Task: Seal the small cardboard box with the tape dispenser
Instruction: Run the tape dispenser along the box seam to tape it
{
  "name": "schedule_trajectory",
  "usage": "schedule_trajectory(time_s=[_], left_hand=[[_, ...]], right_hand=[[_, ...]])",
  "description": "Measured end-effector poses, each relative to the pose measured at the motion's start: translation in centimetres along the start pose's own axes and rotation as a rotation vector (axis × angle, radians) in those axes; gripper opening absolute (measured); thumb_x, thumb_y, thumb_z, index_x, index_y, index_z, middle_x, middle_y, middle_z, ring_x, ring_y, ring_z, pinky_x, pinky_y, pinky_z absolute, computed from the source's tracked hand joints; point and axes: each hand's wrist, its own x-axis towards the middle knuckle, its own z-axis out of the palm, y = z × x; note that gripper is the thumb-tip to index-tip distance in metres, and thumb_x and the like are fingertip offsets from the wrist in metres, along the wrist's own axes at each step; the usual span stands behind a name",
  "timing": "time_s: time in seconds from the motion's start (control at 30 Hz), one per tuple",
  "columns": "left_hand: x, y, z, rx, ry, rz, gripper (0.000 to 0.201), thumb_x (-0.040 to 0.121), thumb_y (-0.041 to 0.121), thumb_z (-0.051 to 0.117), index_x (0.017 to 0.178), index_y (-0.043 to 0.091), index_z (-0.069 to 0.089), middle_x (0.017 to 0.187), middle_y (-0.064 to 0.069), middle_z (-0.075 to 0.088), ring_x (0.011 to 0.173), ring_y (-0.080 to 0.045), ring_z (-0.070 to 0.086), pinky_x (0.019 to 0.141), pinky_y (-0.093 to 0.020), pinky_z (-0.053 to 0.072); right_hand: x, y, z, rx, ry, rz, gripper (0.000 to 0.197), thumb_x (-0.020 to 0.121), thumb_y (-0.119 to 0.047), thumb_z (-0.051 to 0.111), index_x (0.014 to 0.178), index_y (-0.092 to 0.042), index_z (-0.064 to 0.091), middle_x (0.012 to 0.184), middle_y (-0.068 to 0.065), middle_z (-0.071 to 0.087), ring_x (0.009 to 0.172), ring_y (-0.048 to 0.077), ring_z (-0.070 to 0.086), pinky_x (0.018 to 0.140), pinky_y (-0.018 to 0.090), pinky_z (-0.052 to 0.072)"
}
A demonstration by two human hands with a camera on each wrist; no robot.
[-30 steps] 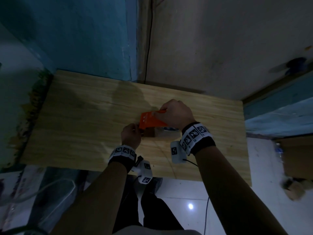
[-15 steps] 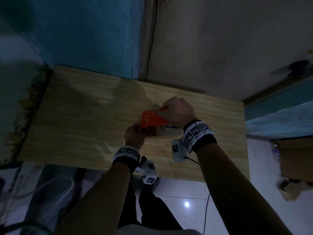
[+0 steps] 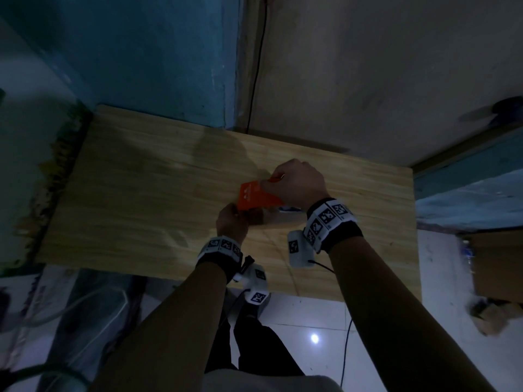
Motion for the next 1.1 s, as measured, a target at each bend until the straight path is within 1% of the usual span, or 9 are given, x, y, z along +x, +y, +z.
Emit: schedule_trajectory(time_s=[0.07, 0.17, 0.27, 0.37, 0.67, 0.87, 0.93, 1.03, 1.1], left_hand=[[-0.2, -0.1, 0.3, -0.094, 0.016, -0.058, 0.004, 0.092, 0.013, 0.049, 0.091, 0.014, 0.053, 0.092, -0.017, 0.063, 0.085, -0.037, 0.061, 0.074, -0.048, 0.052], [-0.4, -0.1, 0.4, -0.305, 0.003, -0.081, 0.019, 0.093, 0.003, 0.047, 0.101, 0.016, 0.036, 0.097, -0.014, 0.053, 0.083, -0.028, 0.053, 0.074, -0.041, 0.047], [-0.3, 0.0, 0.2, -0.167, 0.102, 0.102, 0.012, 0.089, 0.001, 0.054, 0.096, 0.010, 0.050, 0.090, -0.010, 0.058, 0.079, -0.026, 0.054, 0.072, -0.035, 0.044], [-0.9, 0.0, 0.2, 0.033, 0.238, 0.186, 0.020, 0.090, 0.005, 0.053, 0.104, 0.009, 0.066, 0.105, -0.013, 0.067, 0.096, -0.030, 0.062, 0.076, -0.030, 0.045], [-2.3, -1.5, 1.2, -0.079, 0.284, 0.247, 0.027, 0.097, 0.016, 0.050, 0.116, 0.007, 0.066, 0.112, -0.014, 0.067, 0.104, -0.029, 0.063, 0.083, -0.029, 0.046], [-3.5, -2.8, 1.0, -0.080, 0.028, 0.292, 0.037, 0.102, 0.011, 0.033, 0.130, 0.011, 0.057, 0.111, -0.022, 0.065, 0.090, -0.036, 0.061, 0.069, -0.027, 0.041], [-3.8, -2.7, 0.7, -0.100, -0.057, 0.296, 0.038, 0.102, 0.012, 0.031, 0.133, 0.013, 0.053, 0.112, -0.018, 0.063, 0.085, -0.025, 0.056, 0.073, -0.031, 0.045], [-4.6, -1.9, 0.8, -0.043, -0.123, 0.360, 0.028, 0.102, 0.025, 0.038, 0.128, 0.018, 0.049, 0.110, -0.004, 0.061, 0.087, -0.013, 0.055, 0.076, -0.031, 0.042], [-4.6, -1.8, 1.3, -0.025, -0.105, 0.386, 0.038, 0.097, 0.033, 0.050, 0.132, 0.020, 0.046, 0.119, -0.001, 0.060, 0.099, -0.013, 0.056, 0.081, -0.029, 0.044]], right_hand=[[-0.1, 0.0, 0.1, -0.009, 0.008, 0.003, 0.045, 0.080, -0.068, 0.059, 0.086, -0.027, 0.075, 0.091, -0.004, 0.068, 0.084, 0.019, 0.063, 0.072, 0.031, 0.052], [-0.2, 0.1, 0.4, 0.001, 0.017, 0.017, 0.042, 0.078, -0.070, 0.059, 0.080, -0.029, 0.072, 0.087, -0.006, 0.068, 0.082, 0.018, 0.064, 0.068, 0.029, 0.049], [-0.3, 0.0, 0.3, 0.002, 0.026, 0.016, 0.040, 0.079, -0.070, 0.059, 0.080, -0.031, 0.071, 0.087, -0.006, 0.067, 0.081, 0.017, 0.061, 0.067, 0.028, 0.044], [-0.6, 0.1, 0.4, -0.010, 0.042, 0.014, 0.047, 0.078, -0.070, 0.058, 0.087, -0.027, 0.076, 0.090, -0.006, 0.068, 0.081, 0.017, 0.061, 0.066, 0.028, 0.045], [-1.0, 0.0, 0.3, -0.013, 0.051, 0.004, 0.050, 0.078, -0.071, 0.057, 0.090, -0.027, 0.077, 0.094, -0.002, 0.071, 0.087, 0.020, 0.065, 0.072, 0.030, 0.049], [-1.1, 0.0, 0.4, -0.001, 0.042, 0.004, 0.051, 0.077, -0.071, 0.057, 0.091, -0.026, 0.077, 0.095, -0.003, 0.071, 0.089, 0.020, 0.064, 0.072, 0.029, 0.046], [-1.2, 0.0, 0.4, -0.003, 0.043, 0.003, 0.050, 0.078, -0.070, 0.058, 0.092, -0.026, 0.077, 0.096, -0.003, 0.071, 0.090, 0.020, 0.065, 0.073, 0.029, 0.045], [-1.1, 0.1, 0.4, -0.007, 0.045, 0.010, 0.050, 0.078, -0.071, 0.057, 0.094, -0.027, 0.076, 0.097, -0.003, 0.071, 0.091, 0.020, 0.065, 0.072, 0.029, 0.043], [-1.1, 0.2, 0.5, -0.008, 0.045, 0.009, 0.051, 0.077, -0.073, 0.057, 0.093, -0.027, 0.076, 0.095, -0.004, 0.071, 0.089, 0.020, 0.064, 0.072, 0.029, 0.043]])
